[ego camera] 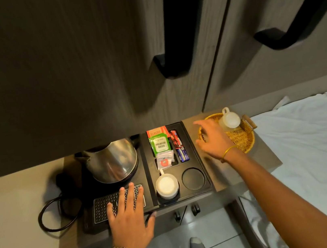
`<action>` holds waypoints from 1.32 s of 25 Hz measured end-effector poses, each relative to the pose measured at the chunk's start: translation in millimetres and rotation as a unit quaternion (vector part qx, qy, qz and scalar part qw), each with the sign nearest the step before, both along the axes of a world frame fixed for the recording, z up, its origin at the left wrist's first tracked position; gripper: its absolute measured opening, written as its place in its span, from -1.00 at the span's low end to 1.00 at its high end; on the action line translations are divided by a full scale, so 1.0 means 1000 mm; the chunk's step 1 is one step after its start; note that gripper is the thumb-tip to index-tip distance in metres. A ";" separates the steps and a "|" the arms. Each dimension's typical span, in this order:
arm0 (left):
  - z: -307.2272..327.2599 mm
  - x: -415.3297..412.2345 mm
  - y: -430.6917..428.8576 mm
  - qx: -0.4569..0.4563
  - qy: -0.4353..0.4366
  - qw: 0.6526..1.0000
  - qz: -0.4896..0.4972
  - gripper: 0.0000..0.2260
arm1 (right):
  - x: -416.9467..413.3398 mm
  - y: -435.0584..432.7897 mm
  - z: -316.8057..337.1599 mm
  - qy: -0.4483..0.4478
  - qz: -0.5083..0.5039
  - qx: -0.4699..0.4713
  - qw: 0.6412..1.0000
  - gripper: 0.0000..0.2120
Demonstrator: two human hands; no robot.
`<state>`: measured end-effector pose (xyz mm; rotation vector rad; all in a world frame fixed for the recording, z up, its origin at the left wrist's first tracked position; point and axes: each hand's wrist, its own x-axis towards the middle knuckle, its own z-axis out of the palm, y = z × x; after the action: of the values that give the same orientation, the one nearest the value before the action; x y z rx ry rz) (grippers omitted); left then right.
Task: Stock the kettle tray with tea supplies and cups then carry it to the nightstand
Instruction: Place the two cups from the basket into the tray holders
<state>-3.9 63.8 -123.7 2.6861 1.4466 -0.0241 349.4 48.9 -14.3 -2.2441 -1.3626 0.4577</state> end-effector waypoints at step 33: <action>0.009 0.004 -0.001 -0.030 0.012 0.999 0.014 -0.18 | -0.071 -0.071 -0.048 -0.018 0.020 -0.044 0.999 -0.26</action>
<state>-0.3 62.9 -114.9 2.6259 1.4660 -0.0960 278.2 -22.2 -62.7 -2.3102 -1.4331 0.5016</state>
